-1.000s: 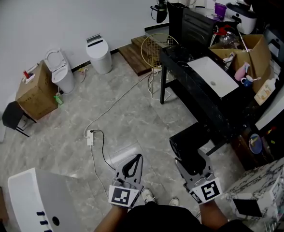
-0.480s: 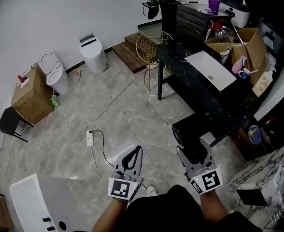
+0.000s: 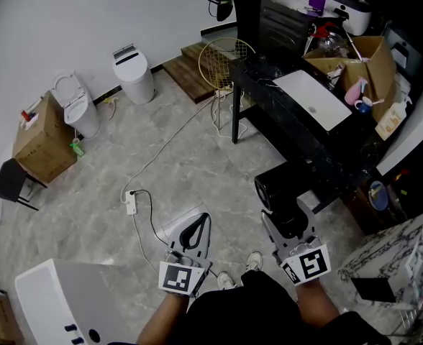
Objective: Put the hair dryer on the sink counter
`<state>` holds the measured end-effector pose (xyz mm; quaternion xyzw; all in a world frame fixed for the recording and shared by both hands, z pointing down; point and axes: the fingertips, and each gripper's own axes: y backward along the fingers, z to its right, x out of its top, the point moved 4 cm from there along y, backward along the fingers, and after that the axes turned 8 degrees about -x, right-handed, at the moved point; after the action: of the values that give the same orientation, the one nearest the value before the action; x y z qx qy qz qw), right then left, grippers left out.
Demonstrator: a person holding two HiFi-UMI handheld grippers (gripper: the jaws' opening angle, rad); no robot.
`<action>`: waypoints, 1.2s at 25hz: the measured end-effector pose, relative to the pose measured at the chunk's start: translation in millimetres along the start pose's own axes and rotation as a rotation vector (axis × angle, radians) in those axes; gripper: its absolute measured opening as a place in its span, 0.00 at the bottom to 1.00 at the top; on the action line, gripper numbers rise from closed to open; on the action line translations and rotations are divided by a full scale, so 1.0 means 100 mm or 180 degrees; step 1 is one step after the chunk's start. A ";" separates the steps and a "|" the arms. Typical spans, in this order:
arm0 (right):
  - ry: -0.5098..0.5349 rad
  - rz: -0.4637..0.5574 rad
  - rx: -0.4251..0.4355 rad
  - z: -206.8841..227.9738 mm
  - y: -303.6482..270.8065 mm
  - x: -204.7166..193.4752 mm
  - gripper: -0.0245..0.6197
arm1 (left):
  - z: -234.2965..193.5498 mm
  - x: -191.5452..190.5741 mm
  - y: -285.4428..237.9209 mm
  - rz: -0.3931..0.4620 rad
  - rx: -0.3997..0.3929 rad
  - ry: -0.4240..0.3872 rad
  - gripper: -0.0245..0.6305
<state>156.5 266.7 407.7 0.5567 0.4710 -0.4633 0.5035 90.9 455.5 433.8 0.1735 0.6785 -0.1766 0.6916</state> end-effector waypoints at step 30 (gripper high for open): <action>-0.0004 -0.0165 -0.0471 2.02 -1.37 -0.48 0.44 | -0.42 -0.11 -2.74 -0.0124 -0.0755 -0.0033 0.04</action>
<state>6.7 68.9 425.1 0.5053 0.5179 -0.4405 0.5314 -77.1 235.3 443.4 0.0763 0.6943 -0.1095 0.7072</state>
